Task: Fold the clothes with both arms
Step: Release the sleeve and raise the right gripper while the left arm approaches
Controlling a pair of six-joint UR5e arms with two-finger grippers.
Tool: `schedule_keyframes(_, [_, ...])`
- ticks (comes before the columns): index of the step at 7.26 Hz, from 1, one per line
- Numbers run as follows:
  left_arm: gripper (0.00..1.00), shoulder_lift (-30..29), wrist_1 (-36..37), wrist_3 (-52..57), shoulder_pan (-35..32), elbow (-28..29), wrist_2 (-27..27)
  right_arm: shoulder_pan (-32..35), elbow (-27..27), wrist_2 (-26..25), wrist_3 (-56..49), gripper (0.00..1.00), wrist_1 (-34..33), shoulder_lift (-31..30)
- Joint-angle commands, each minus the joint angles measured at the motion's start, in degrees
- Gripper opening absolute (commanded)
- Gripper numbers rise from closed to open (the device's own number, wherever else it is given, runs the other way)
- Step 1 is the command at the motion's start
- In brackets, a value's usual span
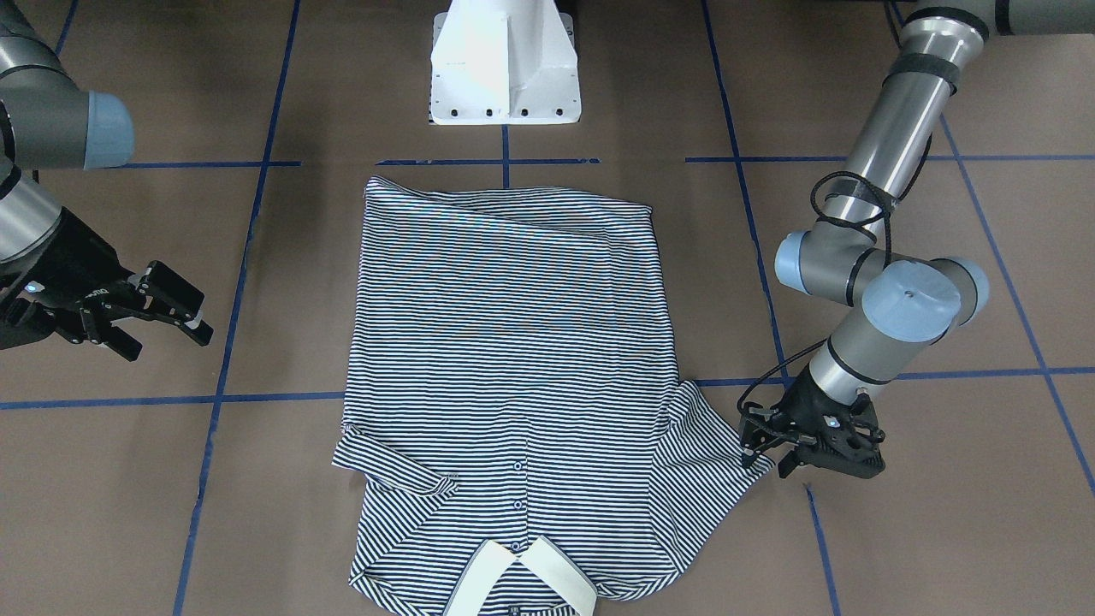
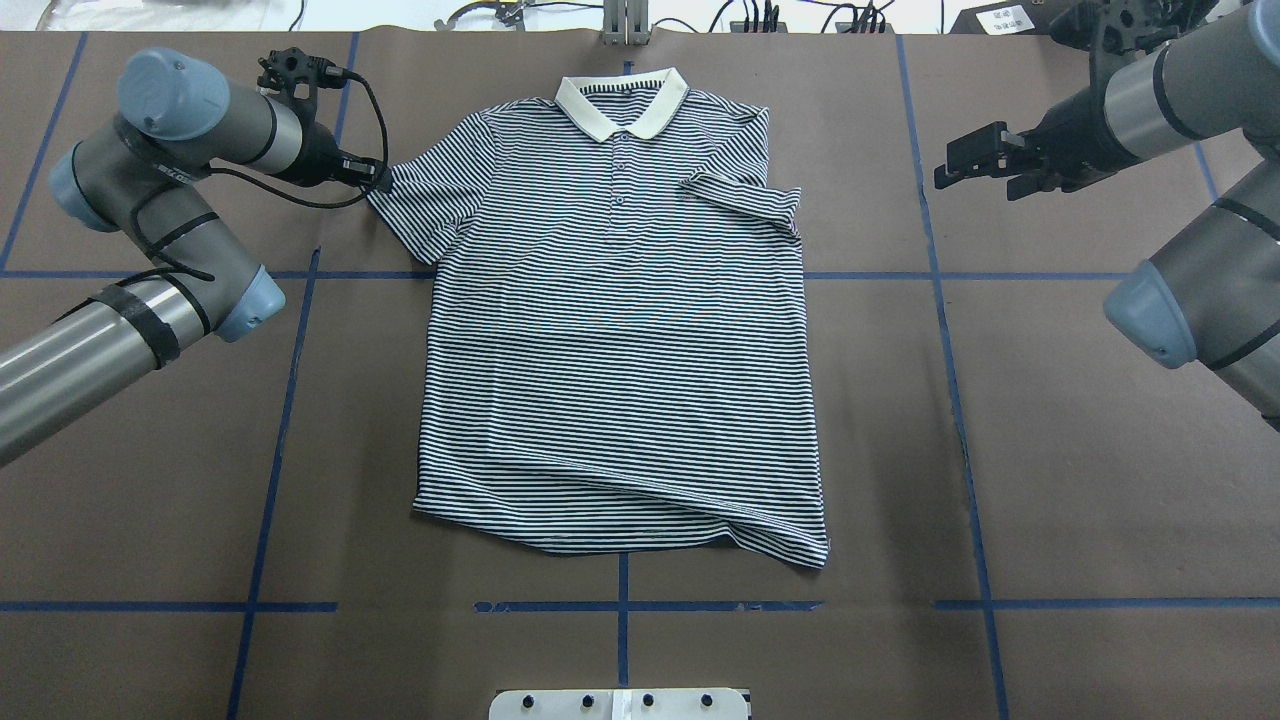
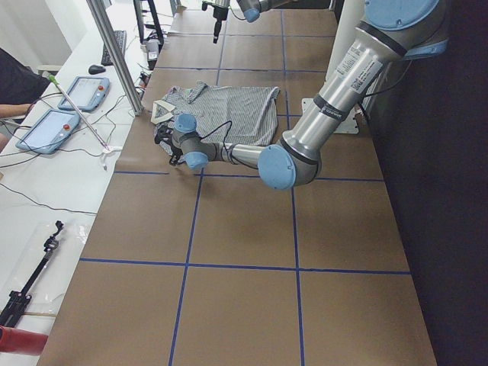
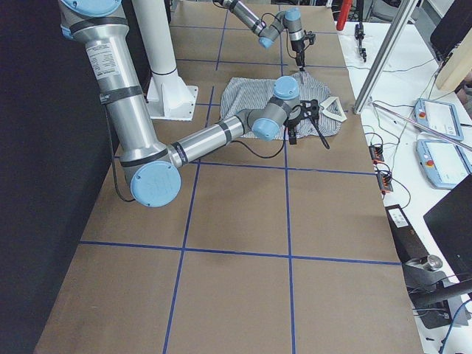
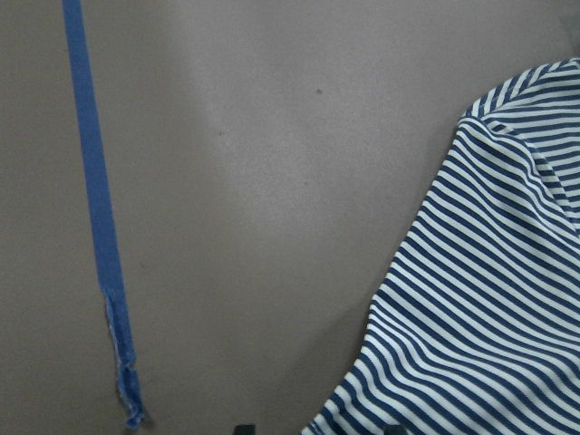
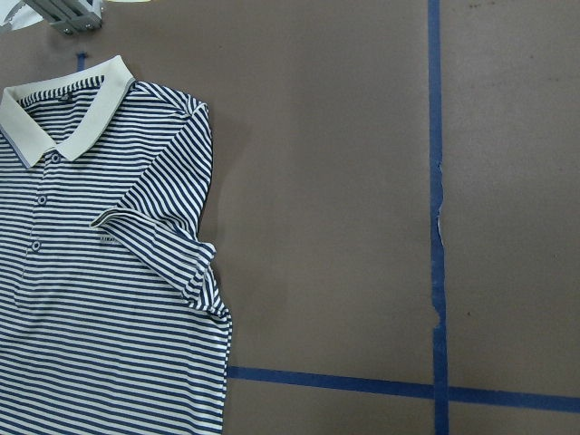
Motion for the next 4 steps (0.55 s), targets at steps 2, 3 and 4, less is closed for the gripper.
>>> schedule_keyframes(2, [0.00, -1.00, 0.36, -0.72, -0.06, -2.03, 0.44, -0.09, -0.04, -0.10, 0.00, 1.00, 0.00, 0.18])
schedule_keyframes(3, [0.00, -1.09, 0.62, -1.34, -0.15, -4.84, 0.09, -0.09, -0.04, -0.10, 0.00, 1.00, 0.00, 0.27])
schedule_keyframes(4, [0.00, -2.31, 2.45, -10.04, 0.81, -7.74, 0.17, 0.00, -0.04, -0.01, 0.00, 1.00, 0.00, 0.27])
